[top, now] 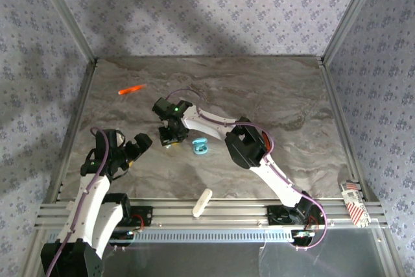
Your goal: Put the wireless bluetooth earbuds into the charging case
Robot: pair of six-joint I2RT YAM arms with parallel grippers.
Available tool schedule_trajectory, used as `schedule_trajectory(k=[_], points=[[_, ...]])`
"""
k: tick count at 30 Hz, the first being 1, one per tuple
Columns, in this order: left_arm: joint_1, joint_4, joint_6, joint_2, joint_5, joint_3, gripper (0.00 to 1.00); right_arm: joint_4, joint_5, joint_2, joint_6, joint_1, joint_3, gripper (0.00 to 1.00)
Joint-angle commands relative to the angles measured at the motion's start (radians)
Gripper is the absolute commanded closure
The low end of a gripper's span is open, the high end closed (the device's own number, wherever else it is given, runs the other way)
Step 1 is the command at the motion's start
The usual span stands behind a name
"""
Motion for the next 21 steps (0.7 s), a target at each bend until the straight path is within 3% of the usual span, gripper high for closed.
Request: schedule_trajectory(k=[1,21], points=[[0.009,-0.022,0.017,0.001,0.003,-0.002,0.0,0.003,-0.006,0.052,0.016,-0.008,0.006,0.7],[0.009,-0.021,0.024,0.01,0.009,0.001,0.0,0.044,-0.015,-0.036,0.004,-0.02,-0.031,0.85]])
